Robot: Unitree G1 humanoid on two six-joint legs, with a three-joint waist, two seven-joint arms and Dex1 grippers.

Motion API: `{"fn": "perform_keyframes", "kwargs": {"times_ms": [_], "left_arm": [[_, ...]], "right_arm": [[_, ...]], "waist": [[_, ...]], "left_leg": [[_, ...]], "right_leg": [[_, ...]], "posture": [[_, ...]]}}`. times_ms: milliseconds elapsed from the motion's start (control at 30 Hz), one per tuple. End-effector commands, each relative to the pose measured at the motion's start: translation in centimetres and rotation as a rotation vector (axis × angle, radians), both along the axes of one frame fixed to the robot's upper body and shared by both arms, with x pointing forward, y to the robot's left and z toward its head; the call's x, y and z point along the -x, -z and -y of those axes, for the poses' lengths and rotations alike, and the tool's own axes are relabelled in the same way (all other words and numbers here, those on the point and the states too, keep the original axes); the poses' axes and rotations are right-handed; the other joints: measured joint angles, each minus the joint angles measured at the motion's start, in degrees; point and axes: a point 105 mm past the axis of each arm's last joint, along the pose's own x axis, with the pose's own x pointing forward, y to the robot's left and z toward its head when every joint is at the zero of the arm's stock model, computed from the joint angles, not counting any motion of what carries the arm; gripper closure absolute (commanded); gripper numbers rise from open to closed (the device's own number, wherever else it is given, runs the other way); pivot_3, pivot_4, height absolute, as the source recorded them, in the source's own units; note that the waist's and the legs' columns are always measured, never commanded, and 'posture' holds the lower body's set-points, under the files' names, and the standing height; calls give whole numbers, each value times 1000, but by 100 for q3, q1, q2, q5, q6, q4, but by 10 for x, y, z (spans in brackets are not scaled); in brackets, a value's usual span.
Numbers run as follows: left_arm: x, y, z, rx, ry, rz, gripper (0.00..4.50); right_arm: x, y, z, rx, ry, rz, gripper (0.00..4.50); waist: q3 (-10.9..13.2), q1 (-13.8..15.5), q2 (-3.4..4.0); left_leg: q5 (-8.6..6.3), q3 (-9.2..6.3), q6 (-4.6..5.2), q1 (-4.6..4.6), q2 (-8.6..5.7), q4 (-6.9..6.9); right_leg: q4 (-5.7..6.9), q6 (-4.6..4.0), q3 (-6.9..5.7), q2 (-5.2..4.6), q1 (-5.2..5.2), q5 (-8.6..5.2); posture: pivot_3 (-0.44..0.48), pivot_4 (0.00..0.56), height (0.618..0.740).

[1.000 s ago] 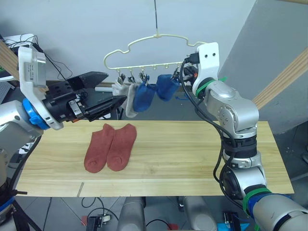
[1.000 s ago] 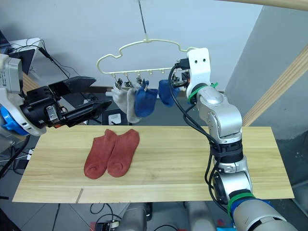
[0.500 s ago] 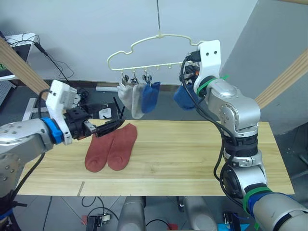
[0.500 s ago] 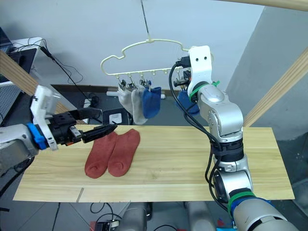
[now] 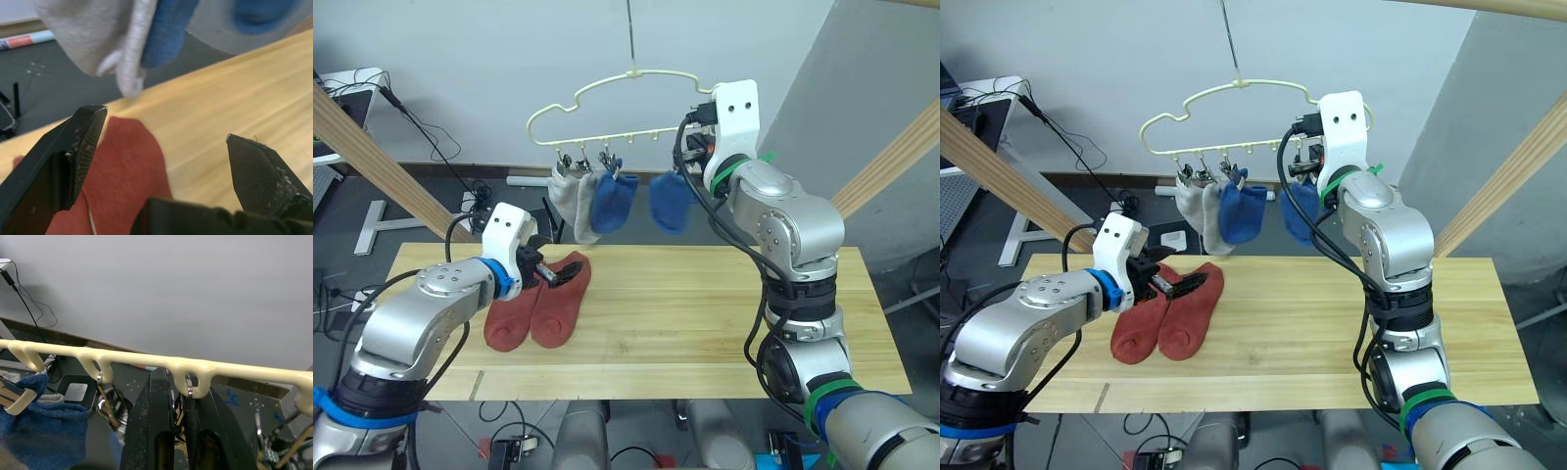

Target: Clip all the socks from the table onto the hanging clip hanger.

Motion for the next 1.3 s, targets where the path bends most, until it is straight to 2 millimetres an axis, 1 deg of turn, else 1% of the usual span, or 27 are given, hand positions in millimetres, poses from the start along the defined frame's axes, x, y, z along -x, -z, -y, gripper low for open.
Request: {"fn": "perform_keyframes", "kwargs": {"times_ms": [33,200,300,400,500,633,733,767,900,1167,1267,1300], "left_arm": [[-8,11,-3,-31,-18,-1,0],[-17,26,-2,-31,-22,-18,0],[-18,29,-2,-35,-19,-21,0],[-24,51,-5,-42,-53,-72,0],[-26,65,-5,-53,-46,-109,0],[-28,78,-6,-67,-50,-132,0],[-29,82,-6,-66,-50,-141,0],[-29,87,-5,-67,-49,-154,0],[-27,103,-6,-100,-47,-193,0],[-21,112,-6,-118,-27,-229,0],[-18,114,-8,-132,-19,-235,598],[-18,114,-7,-132,-18,-235,861]], "right_arm": [[11,-23,-5,-21,-24,88,4485],[12,-24,-5,-24,-23,85,4485],[12,-23,-5,-23,-22,84,4485],[12,-24,-2,-22,-17,82,4485],[13,-25,-2,-22,-13,81,4485],[14,-25,0,-24,-8,80,4485],[14,-25,0,-25,-6,79,4485],[15,-26,1,-26,-3,79,4485],[15,-26,2,-26,3,78,4485],[16,-26,3,-30,7,77,4485],[17,-27,4,-30,8,76,4500],[17,-27,4,-30,9,76,4500]], "waist": [[0,-2,0],[0,-4,0],[0,-8,1],[2,-3,4],[2,-19,4],[3,-20,5],[3,-22,5],[3,-22,5],[3,-22,5],[4,-31,6],[4,-33,6],[4,-33,6]], "left_leg": [[0,1,0,0,-1,-1],[0,-1,0,-1,0,0],[0,1,0,-1,0,0],[0,1,0,0,-1,-1],[0,3,0,-1,-1,0],[0,1,1,-1,1,-3],[0,2,0,-1,0,-2],[0,2,0,-1,0,-2],[0,1,0,-1,0,-2],[0,2,1,1,0,-2],[0,2,1,1,0,-2],[0,2,1,1,0,-3]], "right_leg": [[0,0,1,0,0,0],[1,0,-1,0,-1,0],[0,0,1,-1,-1,0],[0,0,1,-1,-1,0],[-1,1,2,-1,-1,0],[-1,0,0,0,-2,0],[-1,0,2,-1,-2,0],[-1,0,2,-1,-2,0],[-1,1,1,-1,-2,-1],[0,1,2,-1,-1,-1],[-1,1,3,-1,-1,-1],[-2,1,3,-1,-1,-1]], "posture": [[-74,334,740],[-81,337,740],[-83,338,740],[-99,346,740],[-109,350,740],[-116,352,740],[-116,352,740],[-131,357,740],[-131,357,740],[-143,357,740],[-143,357,740],[-142,356,740]]}}
